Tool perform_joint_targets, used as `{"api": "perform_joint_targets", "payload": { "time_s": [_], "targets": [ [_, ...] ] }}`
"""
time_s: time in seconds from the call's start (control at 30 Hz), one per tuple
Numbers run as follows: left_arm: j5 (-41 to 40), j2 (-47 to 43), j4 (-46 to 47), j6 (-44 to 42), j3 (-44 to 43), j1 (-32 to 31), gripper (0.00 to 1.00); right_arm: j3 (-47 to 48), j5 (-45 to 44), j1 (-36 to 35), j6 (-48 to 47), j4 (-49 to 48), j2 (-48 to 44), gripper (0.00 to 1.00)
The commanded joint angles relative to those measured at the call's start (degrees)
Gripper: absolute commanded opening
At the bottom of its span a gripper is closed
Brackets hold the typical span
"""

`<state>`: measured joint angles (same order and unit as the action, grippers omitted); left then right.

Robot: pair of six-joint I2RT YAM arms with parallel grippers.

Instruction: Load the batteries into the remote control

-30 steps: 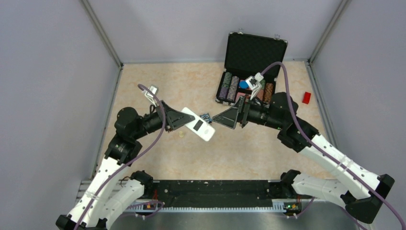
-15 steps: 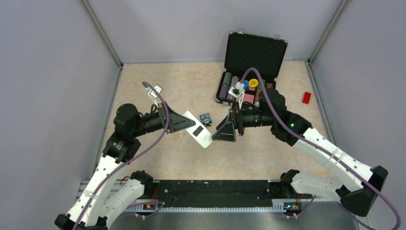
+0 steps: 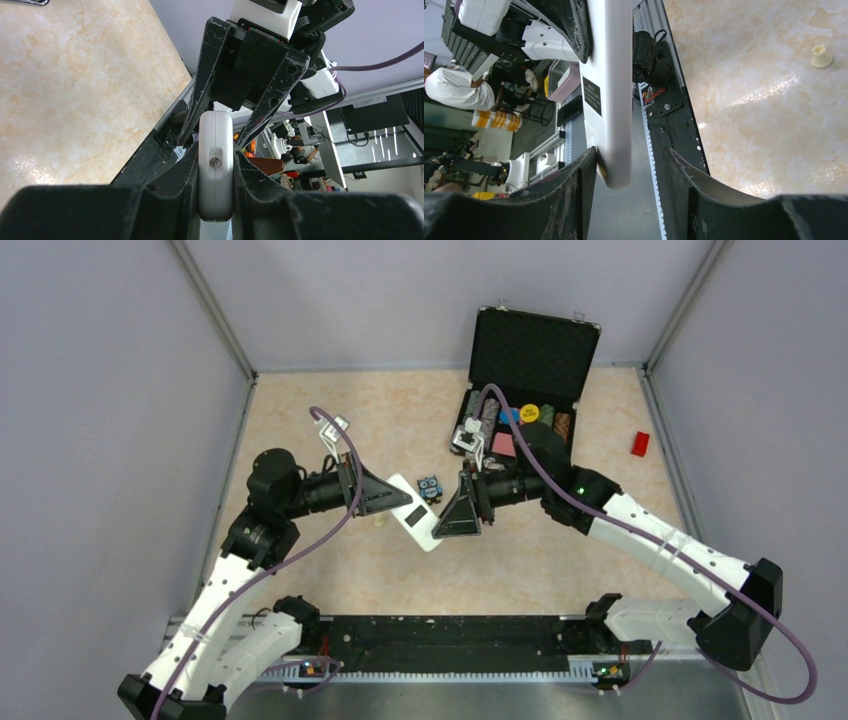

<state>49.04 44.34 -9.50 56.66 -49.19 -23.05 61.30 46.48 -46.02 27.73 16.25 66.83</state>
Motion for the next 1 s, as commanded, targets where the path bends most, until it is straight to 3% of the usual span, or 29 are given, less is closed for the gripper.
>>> {"api": "perform_joint_targets", "payload": {
  "time_s": [0.0,0.1,0.37,0.5,0.67,0.8,0.87,0.97],
  "targets": [
    [4.36,-0.88,7.21,1.55,-0.57,-0.33,0.0,2.1,-3.74,-0.43,0.01,-3.3,2.21,0.46],
    [5.03,-1.4,11.04,3.44,0.8,-0.33,0.0,2.32,-5.08,-0.49,0.26,-3.26,3.48,0.42],
    [5.69,-1.27,14.02,5.16,1.78,-0.33,0.0,1.24,-4.7,-0.81,1.98,-6.88,4.11,0.41],
    [5.86,-1.07,14.15,5.13,1.36,-0.33,0.0,0.5,-2.64,-0.84,3.21,-8.96,4.44,0.26],
    [4.92,-0.88,13.9,5.22,1.39,-0.32,0.0,-0.02,-1.32,-0.83,4.21,-8.79,4.44,0.0],
    [3.73,-0.73,13.33,5.3,1.05,-0.33,0.36,-0.12,-2.2,-0.88,4.36,-7.52,3.53,0.0],
    [2.66,-0.79,12.4,4.92,0.6,-0.33,0.66,-0.03,-3.67,-0.87,4.45,-6.7,2.95,0.0],
    [-0.4,-0.63,6.07,1.45,-0.86,-0.33,0.97,0.19,-6.05,-0.79,4.31,-4.44,2.21,0.0]
  ]
}}
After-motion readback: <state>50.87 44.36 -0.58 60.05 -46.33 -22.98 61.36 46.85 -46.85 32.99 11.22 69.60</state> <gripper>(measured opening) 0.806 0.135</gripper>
